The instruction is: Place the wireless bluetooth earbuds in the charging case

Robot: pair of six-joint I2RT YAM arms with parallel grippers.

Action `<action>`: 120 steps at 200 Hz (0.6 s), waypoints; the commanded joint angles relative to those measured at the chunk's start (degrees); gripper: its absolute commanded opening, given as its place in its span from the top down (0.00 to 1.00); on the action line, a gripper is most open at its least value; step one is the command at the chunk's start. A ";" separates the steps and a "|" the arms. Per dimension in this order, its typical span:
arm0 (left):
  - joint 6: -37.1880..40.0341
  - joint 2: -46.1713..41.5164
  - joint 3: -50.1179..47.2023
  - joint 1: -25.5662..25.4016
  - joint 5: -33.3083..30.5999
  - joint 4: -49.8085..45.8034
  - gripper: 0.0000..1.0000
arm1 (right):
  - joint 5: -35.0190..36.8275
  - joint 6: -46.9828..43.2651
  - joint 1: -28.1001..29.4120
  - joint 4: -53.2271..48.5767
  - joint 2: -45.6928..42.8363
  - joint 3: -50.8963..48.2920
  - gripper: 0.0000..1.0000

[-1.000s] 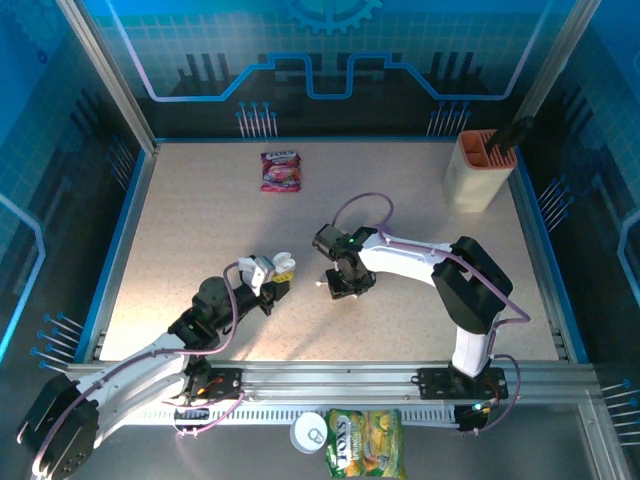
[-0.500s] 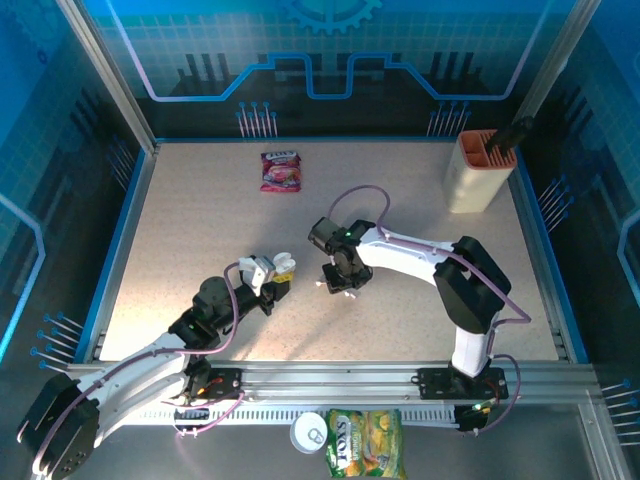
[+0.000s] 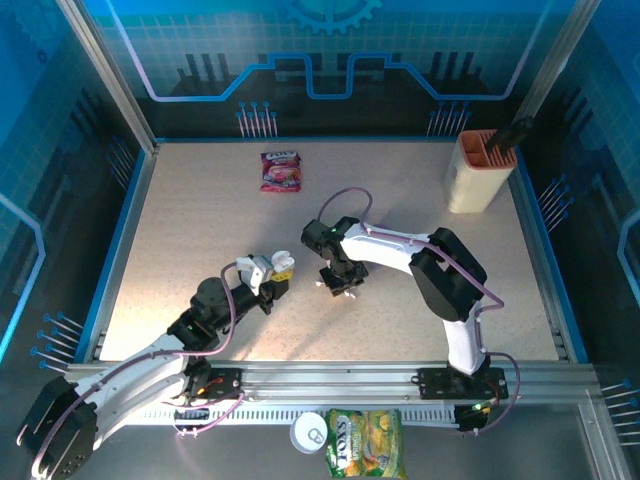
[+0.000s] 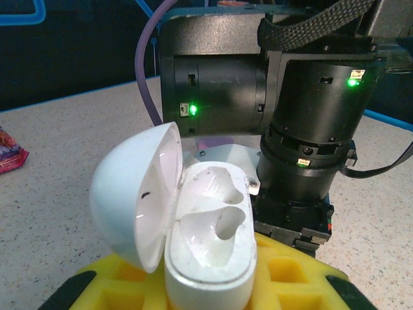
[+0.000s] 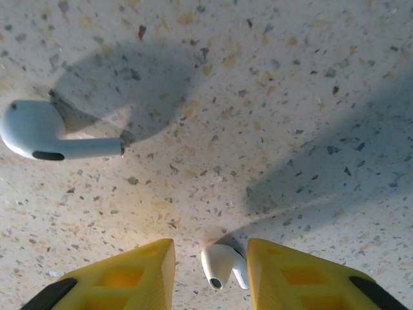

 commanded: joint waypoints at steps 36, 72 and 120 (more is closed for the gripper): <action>0.20 -0.14 -0.17 0.41 -0.52 1.61 0.91 | -1.43 -2.23 -0.06 -3.36 2.75 1.99 0.69; -0.02 -0.14 -0.13 0.38 -0.31 1.59 0.91 | -0.39 -2.44 -0.16 -3.96 3.31 1.99 0.69; -0.14 0.11 0.00 0.38 -0.18 1.69 0.91 | -0.39 -2.52 -0.54 -3.38 3.03 0.91 0.74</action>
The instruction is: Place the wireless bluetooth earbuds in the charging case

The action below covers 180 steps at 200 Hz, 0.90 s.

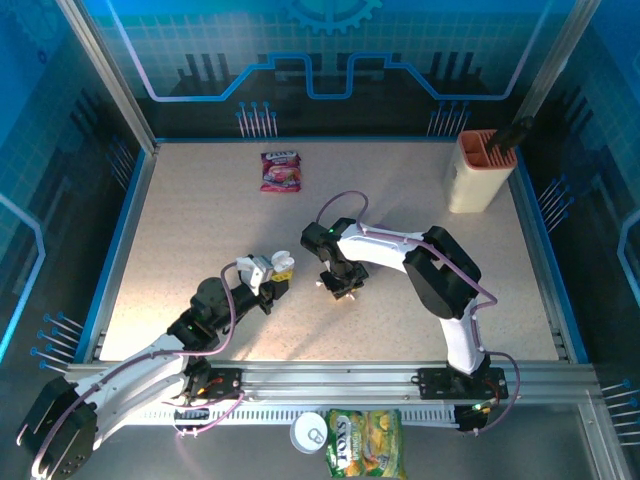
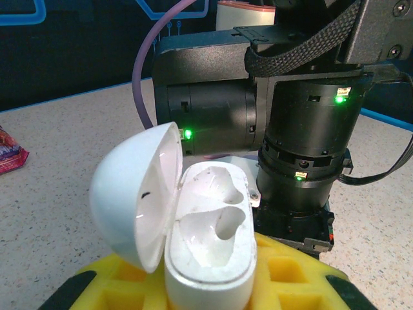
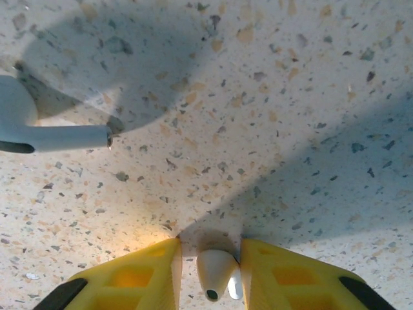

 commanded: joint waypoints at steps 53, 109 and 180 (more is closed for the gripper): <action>-0.07 1.30 0.18 0.37 -0.11 2.68 0.89 | 1.81 0.63 -0.51 -0.28 -1.70 -0.50 0.80; 0.88 6.48 1.71 0.33 2.27 6.47 0.91 | 1.90 3.76 -0.76 10.37 -13.51 -7.24 0.80; 3.21 19.58 5.10 0.22 7.43 19.20 0.90 | 2.64 7.95 -0.40 33.19 -36.17 -20.51 0.82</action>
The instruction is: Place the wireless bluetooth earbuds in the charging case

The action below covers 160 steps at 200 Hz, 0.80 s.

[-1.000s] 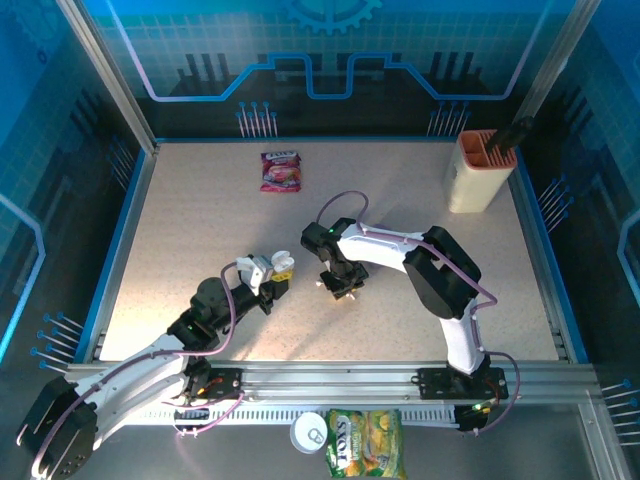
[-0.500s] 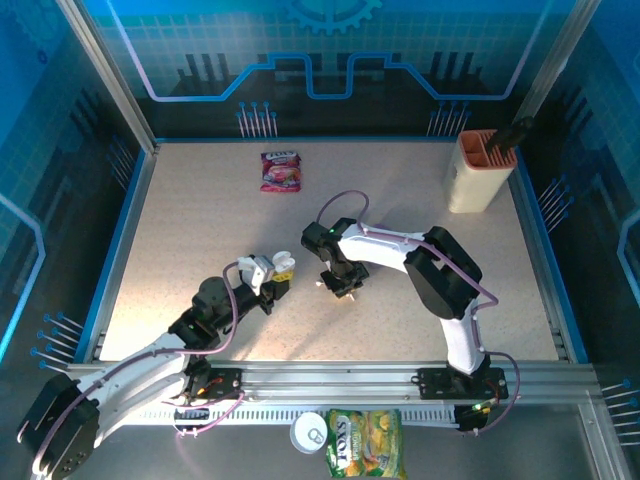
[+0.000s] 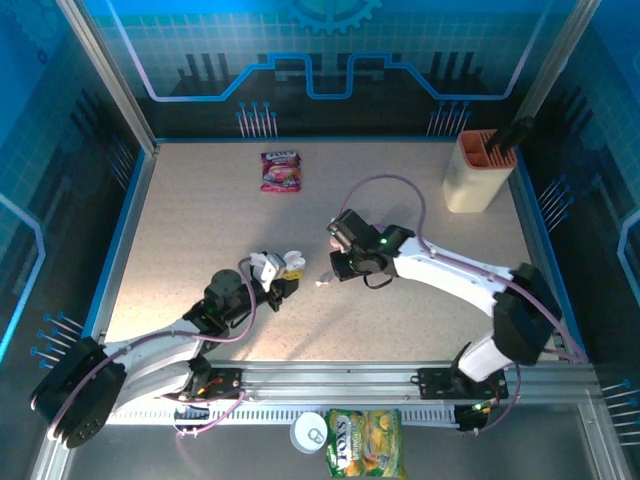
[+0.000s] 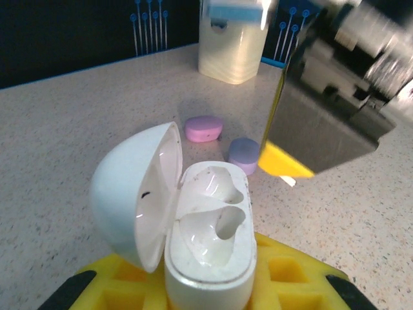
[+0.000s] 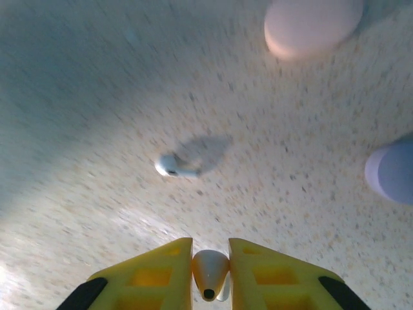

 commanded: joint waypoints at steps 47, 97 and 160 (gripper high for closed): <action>2.80 9.04 5.98 -0.30 6.14 12.66 0.91 | -0.20 -1.64 2.44 23.49 -14.10 -8.75 0.84; 3.19 11.77 6.64 -0.44 6.20 14.87 0.90 | 0.00 -5.57 7.15 35.08 -15.90 -11.84 0.86; 3.83 10.37 7.06 -0.41 6.33 12.82 0.91 | -1.72 -7.46 8.16 34.45 -10.26 -8.12 0.85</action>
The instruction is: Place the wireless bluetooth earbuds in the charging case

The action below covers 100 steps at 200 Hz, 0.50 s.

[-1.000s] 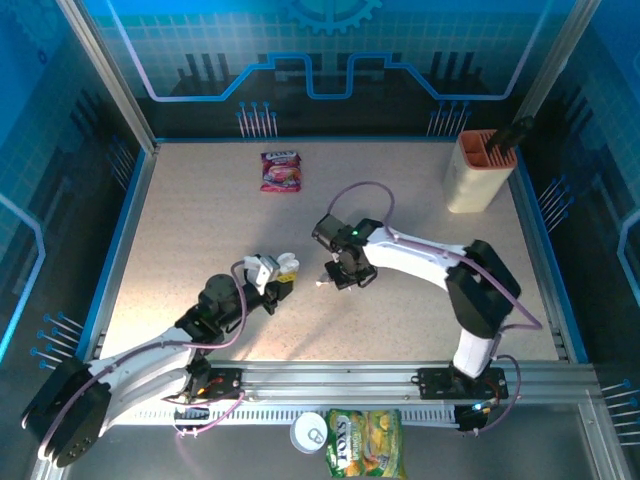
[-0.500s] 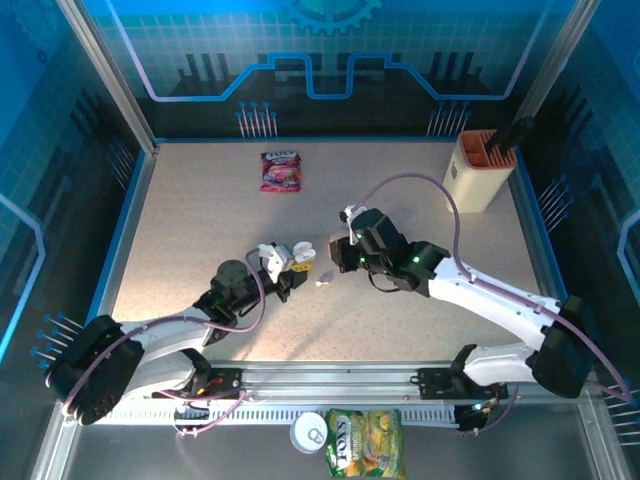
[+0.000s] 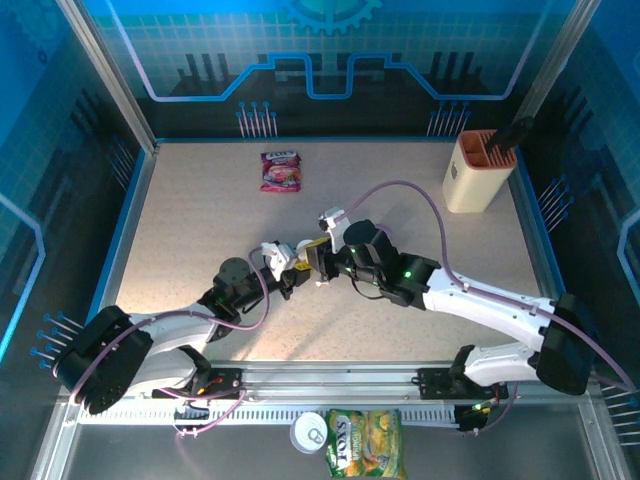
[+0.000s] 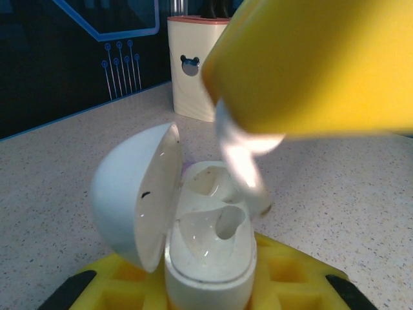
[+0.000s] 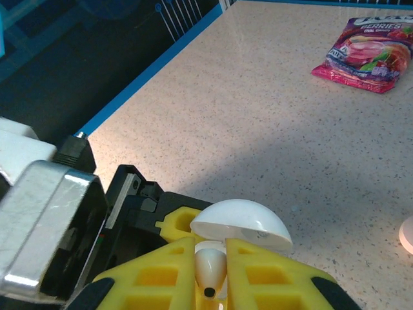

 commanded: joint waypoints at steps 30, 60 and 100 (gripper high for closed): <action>1.16 -1.60 1.37 -0.27 0.70 0.90 0.91 | -0.25 -2.55 0.65 1.26 2.61 2.67 0.85; 0.50 -1.79 1.47 -0.26 0.66 0.68 0.91 | 0.33 -2.45 0.71 1.49 1.95 1.89 0.85; -0.96 -1.56 1.45 -0.27 0.55 1.48 0.91 | -0.59 -0.74 -0.02 8.37 -0.97 -2.20 0.87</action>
